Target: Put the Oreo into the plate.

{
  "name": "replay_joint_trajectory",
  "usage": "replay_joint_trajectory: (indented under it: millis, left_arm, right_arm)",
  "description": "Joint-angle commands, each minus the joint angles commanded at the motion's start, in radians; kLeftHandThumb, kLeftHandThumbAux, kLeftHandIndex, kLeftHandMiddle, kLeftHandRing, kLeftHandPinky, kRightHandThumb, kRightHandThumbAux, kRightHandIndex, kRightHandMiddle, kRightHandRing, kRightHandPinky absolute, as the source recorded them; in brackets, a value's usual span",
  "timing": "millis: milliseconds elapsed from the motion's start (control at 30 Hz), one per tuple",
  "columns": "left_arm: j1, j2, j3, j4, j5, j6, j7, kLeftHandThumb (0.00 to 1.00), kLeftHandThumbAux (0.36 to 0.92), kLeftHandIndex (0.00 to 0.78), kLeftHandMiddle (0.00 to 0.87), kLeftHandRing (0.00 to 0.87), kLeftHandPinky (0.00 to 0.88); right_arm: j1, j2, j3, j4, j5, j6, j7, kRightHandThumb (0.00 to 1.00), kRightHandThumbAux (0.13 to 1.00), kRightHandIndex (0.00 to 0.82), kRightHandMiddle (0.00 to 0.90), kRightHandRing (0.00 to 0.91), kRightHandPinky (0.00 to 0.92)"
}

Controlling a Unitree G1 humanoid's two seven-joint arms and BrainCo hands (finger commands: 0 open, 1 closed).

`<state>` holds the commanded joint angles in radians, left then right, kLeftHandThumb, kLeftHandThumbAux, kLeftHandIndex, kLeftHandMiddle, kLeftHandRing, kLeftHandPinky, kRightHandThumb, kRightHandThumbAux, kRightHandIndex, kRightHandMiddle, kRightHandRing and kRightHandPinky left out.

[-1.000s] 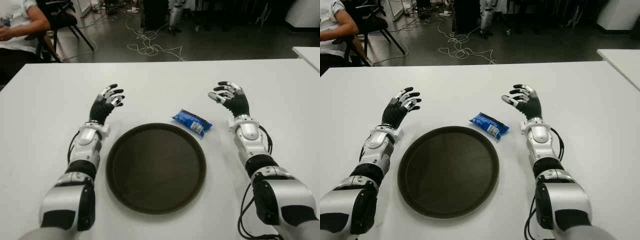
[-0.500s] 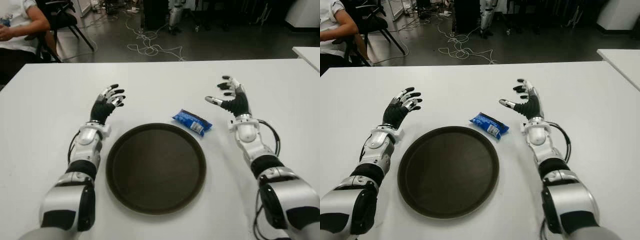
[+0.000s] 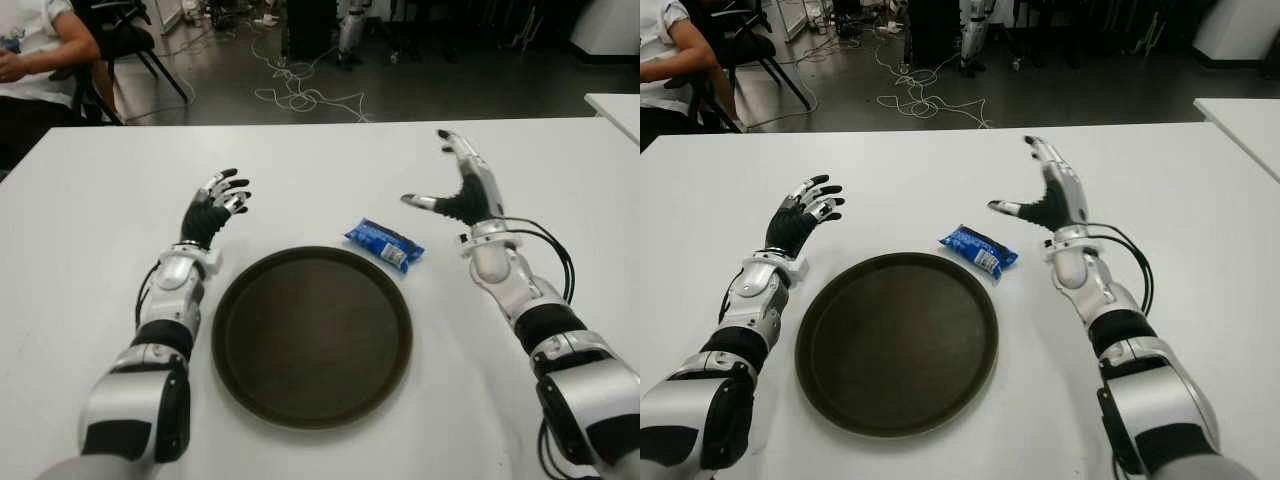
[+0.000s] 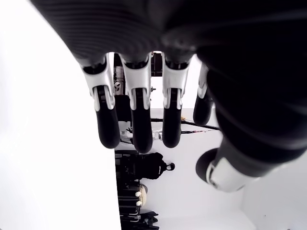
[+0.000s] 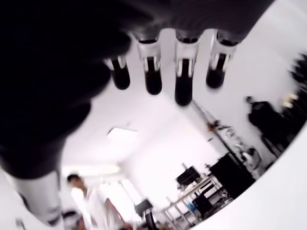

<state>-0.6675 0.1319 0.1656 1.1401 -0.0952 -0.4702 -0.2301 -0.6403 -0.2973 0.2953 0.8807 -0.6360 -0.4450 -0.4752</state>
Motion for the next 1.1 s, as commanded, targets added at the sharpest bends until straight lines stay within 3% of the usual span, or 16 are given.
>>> replay_joint_trajectory:
  millis: [300, 433, 633, 933, 1100]
  left_arm:
    - [0.002, -0.003, 0.005, -0.001, -0.001, 0.000, -0.003, 0.038, 0.696, 0.199, 0.273, 0.263, 0.301]
    - [0.003, -0.001, 0.001, 0.000, 0.004, -0.006, -0.007, 0.031, 0.699, 0.194, 0.266, 0.259, 0.291]
    - [0.004, 0.001, 0.000, 0.001, 0.009, -0.011, -0.010, 0.024, 0.696, 0.188, 0.261, 0.259, 0.288]
    - [0.004, 0.002, -0.002, 0.000, 0.014, -0.013, -0.009, 0.014, 0.711, 0.189, 0.259, 0.260, 0.294]
    - [0.005, 0.002, -0.004, -0.005, 0.017, -0.010, -0.004, 0.018, 0.716, 0.188, 0.257, 0.254, 0.288]
  right_arm:
    - [0.067, -0.031, 0.073, -0.338, -0.090, 0.235, 0.259, 0.000, 0.677, 0.037, 0.072, 0.081, 0.073]
    - [0.065, -0.084, 0.127, -0.464, -0.130, 0.296, 0.472, 0.000, 0.709, 0.029, 0.060, 0.063, 0.058]
    - [0.057, -0.109, 0.168, -0.570, -0.165, 0.368, 0.668, 0.000, 0.707, 0.021, 0.052, 0.046, 0.036]
    - [0.061, -0.101, 0.197, -0.676, -0.222, 0.473, 0.796, 0.000, 0.699, 0.033, 0.070, 0.060, 0.050]
    - [0.075, -0.087, 0.203, -0.705, -0.247, 0.514, 0.805, 0.000, 0.709, 0.051, 0.087, 0.080, 0.065]
